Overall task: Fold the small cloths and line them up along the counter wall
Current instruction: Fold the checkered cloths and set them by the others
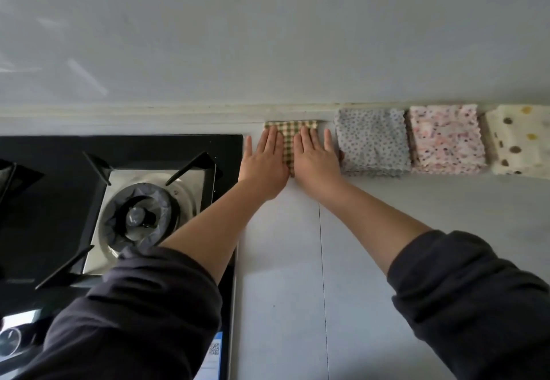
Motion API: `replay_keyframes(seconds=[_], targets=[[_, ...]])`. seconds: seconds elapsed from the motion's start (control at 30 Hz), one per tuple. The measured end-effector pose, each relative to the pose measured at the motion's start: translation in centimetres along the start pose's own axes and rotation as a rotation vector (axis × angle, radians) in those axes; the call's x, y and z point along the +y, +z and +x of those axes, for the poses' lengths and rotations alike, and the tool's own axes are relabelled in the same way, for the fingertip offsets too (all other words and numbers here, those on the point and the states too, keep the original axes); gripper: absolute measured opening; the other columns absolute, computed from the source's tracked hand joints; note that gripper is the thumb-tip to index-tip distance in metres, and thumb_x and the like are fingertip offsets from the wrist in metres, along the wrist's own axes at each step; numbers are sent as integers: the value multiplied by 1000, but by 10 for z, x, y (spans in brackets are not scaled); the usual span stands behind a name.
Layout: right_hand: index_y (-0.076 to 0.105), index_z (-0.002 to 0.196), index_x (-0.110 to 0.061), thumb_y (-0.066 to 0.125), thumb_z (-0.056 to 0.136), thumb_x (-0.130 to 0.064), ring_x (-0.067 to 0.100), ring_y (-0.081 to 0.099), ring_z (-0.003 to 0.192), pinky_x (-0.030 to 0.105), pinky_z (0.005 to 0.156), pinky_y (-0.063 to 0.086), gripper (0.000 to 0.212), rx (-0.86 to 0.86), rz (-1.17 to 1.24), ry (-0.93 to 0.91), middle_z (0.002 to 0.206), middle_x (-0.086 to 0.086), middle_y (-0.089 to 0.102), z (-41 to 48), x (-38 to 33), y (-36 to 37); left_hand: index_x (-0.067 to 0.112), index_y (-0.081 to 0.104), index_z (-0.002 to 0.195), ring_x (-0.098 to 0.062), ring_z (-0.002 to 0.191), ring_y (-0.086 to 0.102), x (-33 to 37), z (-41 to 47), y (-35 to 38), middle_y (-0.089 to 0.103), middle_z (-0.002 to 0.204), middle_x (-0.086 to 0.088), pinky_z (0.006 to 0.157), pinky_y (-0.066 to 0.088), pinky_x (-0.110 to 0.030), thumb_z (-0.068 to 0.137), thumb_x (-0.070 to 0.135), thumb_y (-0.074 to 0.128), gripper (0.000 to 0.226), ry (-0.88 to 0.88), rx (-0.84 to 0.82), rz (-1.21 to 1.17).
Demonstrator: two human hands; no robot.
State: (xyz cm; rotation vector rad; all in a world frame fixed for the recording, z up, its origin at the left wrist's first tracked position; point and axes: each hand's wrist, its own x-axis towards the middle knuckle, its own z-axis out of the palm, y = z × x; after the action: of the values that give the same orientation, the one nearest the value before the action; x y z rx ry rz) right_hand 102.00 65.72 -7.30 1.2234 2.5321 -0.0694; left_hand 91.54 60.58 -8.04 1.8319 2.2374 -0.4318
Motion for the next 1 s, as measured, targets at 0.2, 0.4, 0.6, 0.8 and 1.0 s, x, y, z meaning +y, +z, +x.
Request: replay_keyframes(seconds=[0.2,0.4,0.6,0.8,1.0], targets=[[0,150,0,33,99,-18,29,0,148,50,116,-8,63,33,33,-6,159,18,-1,-4,2,-5,8,-10,150,-20,146,-12,-5,-8,-6,-12,159,-7,118,-4,-46,102,37,18,63,-7,28,-86],[0,151,-4,38,98,-22,26,-2,148,47,116,-9,67,126,223,-21,160,14,-3,-75,-24,-17,9,7,152,-16,147,-6,-23,-101,-4,2,160,-5,119,-5,-39,99,27,34,61,-1,227,-395],[7,152,-9,41,96,-16,23,0,148,44,117,-4,66,211,496,-41,161,9,4,-157,-110,-43,8,34,145,-22,147,10,-80,-219,7,27,155,-8,118,1,-39,92,14,49,55,-40,460,-569],[21,150,-16,47,95,-16,22,8,148,45,118,5,61,347,622,-117,159,6,14,-229,-237,-73,14,43,140,-19,146,16,-168,-350,22,35,151,-3,116,3,-37,93,14,53,48,-100,584,-650],[32,146,-17,51,94,-14,21,21,144,49,118,18,56,392,680,-213,155,6,26,-287,-373,-100,11,48,135,-25,142,26,-274,-466,46,42,146,-6,117,15,-45,92,13,55,44,-158,614,-632]])
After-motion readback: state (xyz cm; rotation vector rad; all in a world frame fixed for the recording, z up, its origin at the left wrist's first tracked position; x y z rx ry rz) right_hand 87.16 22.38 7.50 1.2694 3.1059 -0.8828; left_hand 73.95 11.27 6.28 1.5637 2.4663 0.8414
